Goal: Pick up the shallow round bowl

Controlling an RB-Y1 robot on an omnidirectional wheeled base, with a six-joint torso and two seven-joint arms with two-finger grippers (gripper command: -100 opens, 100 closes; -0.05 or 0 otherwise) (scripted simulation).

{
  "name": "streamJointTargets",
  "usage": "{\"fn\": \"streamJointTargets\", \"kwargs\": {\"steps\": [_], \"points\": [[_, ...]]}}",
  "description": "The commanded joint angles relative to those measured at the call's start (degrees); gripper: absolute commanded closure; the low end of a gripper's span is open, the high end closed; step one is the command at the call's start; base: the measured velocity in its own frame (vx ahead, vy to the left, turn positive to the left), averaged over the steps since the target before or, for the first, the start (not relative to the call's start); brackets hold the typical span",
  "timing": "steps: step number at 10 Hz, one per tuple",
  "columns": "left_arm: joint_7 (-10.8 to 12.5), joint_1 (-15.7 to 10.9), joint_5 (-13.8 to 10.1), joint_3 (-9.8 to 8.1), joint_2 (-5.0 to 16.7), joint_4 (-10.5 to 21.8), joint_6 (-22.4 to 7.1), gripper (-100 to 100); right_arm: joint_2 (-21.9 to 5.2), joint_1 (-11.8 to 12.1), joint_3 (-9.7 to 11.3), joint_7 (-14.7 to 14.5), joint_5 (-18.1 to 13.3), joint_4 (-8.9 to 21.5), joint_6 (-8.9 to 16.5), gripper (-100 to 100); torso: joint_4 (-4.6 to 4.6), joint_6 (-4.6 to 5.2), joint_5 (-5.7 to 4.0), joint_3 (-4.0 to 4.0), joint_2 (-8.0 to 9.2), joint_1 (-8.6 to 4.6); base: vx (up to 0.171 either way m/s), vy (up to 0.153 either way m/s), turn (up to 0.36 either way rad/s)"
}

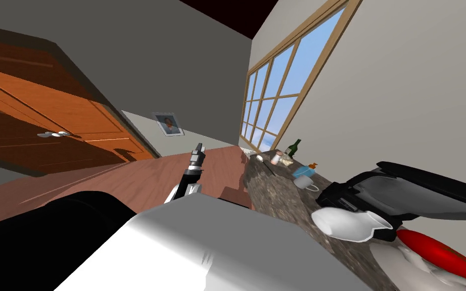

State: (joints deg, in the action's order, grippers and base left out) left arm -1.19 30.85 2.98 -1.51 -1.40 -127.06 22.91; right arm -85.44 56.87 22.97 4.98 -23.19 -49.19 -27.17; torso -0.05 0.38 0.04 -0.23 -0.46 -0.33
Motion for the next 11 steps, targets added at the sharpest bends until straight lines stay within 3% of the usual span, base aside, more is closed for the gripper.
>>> {"fn": "streamJointTargets", "kwargs": {"steps": [1,2,3,5,8,9,10,11], "points": [[0.00,0.00,0.00,0.00,0.00,0.00,0.00,0,0.21,0.39,-0.84,-2.25,-0.04,0.07,-0.19,100,0.00,0.00,0.00,0.00,0.00,0.00,0.150,-0.012,-0.138],[0.00,-0.02,0.00,0.01,0.00,0.00,0.00,0,0.38,1.22,-2.46,-4.26,0.02,0.00,-0.50,100,0.02,-0.20,0.01,0.01,0.03,0.07,0.147,0.009,-0.181],[0.00,-0.01,0.00,0.01,0.00,0.00,0.00,0,0.38,1.22,-2.46,-4.69,0.02,0.00,-0.50,100,0.01,-0.13,0.05,0.01,0.01,0.16,0.113,0.002,-0.106],[0.00,-0.01,0.00,0.01,0.00,0.00,0.00,0,0.71,2.88,-5.71,-8.44,0.16,-0.15,-1.12,100,0.02,-0.09,0.09,0.05,0.10,0.12,0.158,-0.019,-0.265],[0.00,-0.02,0.00,0.01,0.00,0.00,0.00,0,0.88,3.71,-7.34,-12.02,0.23,-0.23,-1.43,100,0.00,-0.12,0.14,0.00,0.03,0.21,0.138,0.001,-0.172],[0.00,-0.03,0.00,0.01,0.00,0.00,0.00,0,1.05,4.54,-8.96,-14.35,0.29,-0.30,-1.74,100,0.02,-0.16,0.15,0.06,0.14,0.21,0.127,-0.003,-0.229],[0.00,-0.02,0.00,0.01,0.00,0.00,0.00,0,1.00,4.19,-8.26,-13.04,0.30,-0.28,-1.60,100,0.02,-0.06,0.17,0.06,0.13,0.22,0.064,0.004,-0.068],[0.00,-0.04,0.00,0.02,0.00,0.00,0.00,0,1.06,4.30,-8.36,-13.43,0.30,-0.26,-1.65,0,0.05,-0.20,0.17,0.14,0.29,0.22,0.009,0.002,0.009]]}}
